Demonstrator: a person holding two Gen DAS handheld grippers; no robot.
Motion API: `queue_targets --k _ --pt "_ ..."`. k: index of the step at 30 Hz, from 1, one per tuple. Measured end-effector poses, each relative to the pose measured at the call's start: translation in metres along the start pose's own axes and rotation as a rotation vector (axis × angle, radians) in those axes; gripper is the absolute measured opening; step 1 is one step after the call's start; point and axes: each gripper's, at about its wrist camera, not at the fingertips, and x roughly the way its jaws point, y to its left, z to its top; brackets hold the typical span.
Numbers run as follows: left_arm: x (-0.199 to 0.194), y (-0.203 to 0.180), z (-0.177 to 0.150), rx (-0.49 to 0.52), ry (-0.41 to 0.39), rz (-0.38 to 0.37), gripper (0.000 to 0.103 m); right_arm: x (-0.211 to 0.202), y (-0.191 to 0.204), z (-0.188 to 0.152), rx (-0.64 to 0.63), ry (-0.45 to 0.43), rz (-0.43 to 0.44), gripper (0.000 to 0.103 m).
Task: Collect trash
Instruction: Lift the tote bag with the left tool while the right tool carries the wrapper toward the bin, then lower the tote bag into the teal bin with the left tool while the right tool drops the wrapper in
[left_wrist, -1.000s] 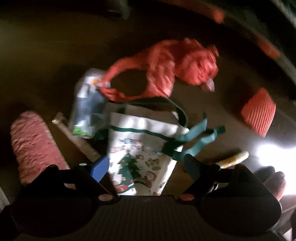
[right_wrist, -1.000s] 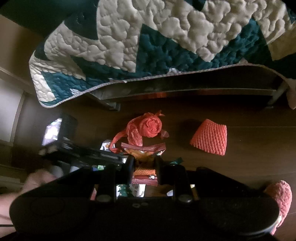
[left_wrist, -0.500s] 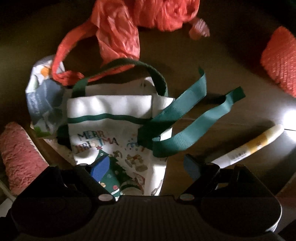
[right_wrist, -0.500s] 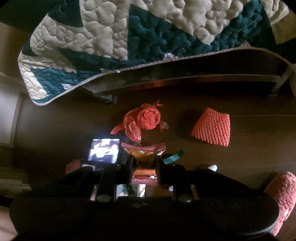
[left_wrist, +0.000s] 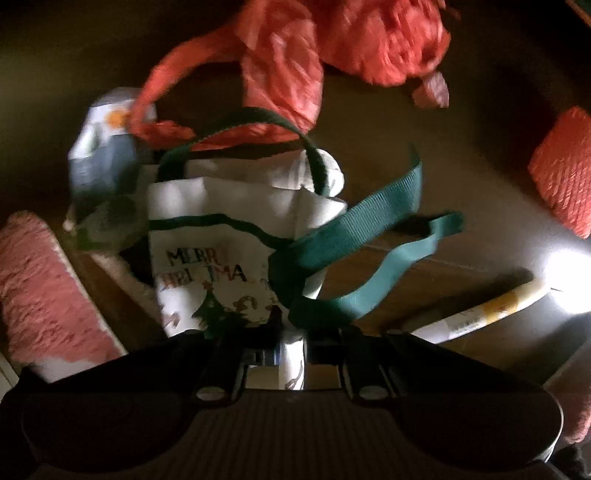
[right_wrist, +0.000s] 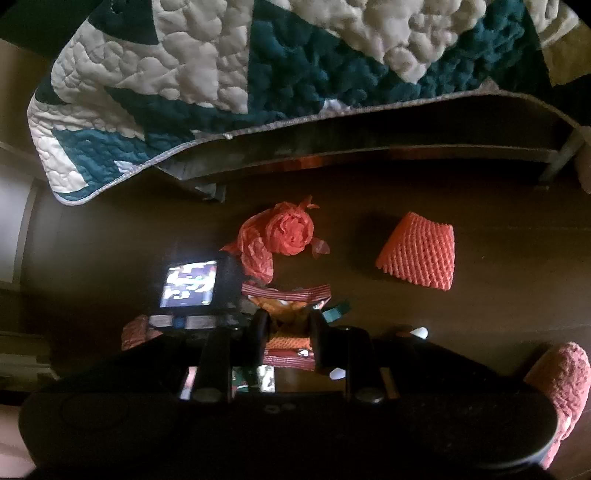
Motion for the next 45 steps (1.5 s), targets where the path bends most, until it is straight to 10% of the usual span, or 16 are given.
queue_targets --k 15,30,45 --pt "-0.179 0.071 -0.078 -0.096 -0.271 -0.097 0.008 -0.050 0.043 -0.011 -0.131 -0.138 0.024 0.022" --pt "-0.384 0.093 -0.189 0.019 -0.700 -0.302 0.009 -0.227 0.120 -0.035 -0.365 -0.389 0.003 0.022" --pt "-0.577 0.119 -0.235 0.126 -1.022 -0.382 0.009 -0.375 0.215 0.021 -0.565 -0.642 -0.044 0.022"
